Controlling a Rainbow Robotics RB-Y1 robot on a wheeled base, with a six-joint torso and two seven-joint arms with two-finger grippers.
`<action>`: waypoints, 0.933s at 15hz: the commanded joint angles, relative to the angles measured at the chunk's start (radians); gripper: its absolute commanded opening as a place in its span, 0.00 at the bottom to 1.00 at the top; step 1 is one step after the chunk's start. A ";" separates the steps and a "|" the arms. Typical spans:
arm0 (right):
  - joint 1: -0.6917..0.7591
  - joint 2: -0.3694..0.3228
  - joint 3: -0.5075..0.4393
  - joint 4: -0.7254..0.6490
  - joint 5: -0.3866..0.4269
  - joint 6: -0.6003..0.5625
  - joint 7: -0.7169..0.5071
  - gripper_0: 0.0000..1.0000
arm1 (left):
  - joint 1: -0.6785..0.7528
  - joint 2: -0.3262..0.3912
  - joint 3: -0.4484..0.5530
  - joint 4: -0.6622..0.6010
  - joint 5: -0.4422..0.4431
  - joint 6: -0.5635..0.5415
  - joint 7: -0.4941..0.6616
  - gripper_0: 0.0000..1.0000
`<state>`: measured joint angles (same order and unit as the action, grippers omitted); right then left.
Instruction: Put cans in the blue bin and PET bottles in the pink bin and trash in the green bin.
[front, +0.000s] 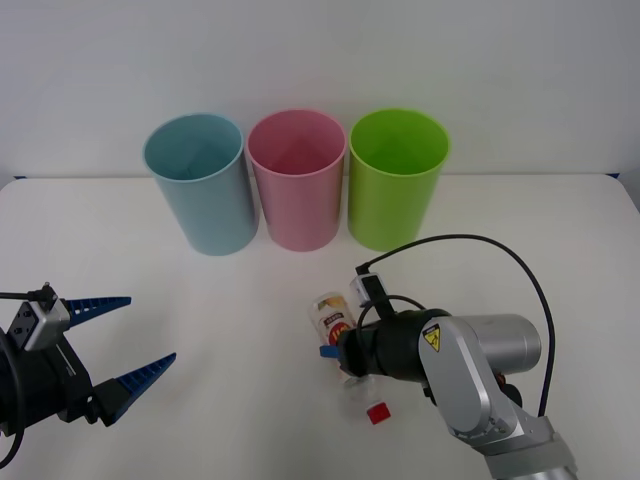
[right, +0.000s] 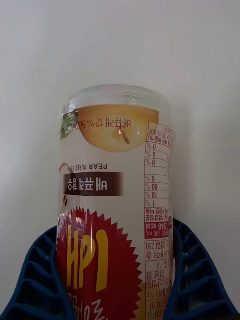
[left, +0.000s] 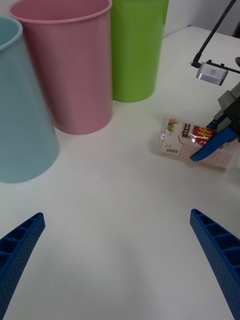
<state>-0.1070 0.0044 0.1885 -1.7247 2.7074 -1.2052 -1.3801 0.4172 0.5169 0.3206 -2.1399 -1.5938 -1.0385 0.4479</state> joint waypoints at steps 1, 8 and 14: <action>0.000 -0.006 0.003 -0.001 0.000 0.000 0.004 0.00 | 0.000 0.000 0.000 0.000 0.000 0.000 0.000 1.00; 0.000 -0.115 -0.006 -0.144 -0.215 0.000 0.062 0.00 | 0.000 0.000 0.000 0.000 0.000 0.000 0.000 1.00; 0.046 -0.253 -0.072 -0.316 -0.560 0.000 0.153 0.00 | 0.000 0.000 0.000 0.000 0.000 0.000 0.000 1.00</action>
<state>-0.0733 -0.2323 0.1254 -2.0170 2.1864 -1.2059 -1.2341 0.4172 0.5169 0.3206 -2.1399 -1.5938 -1.0385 0.4479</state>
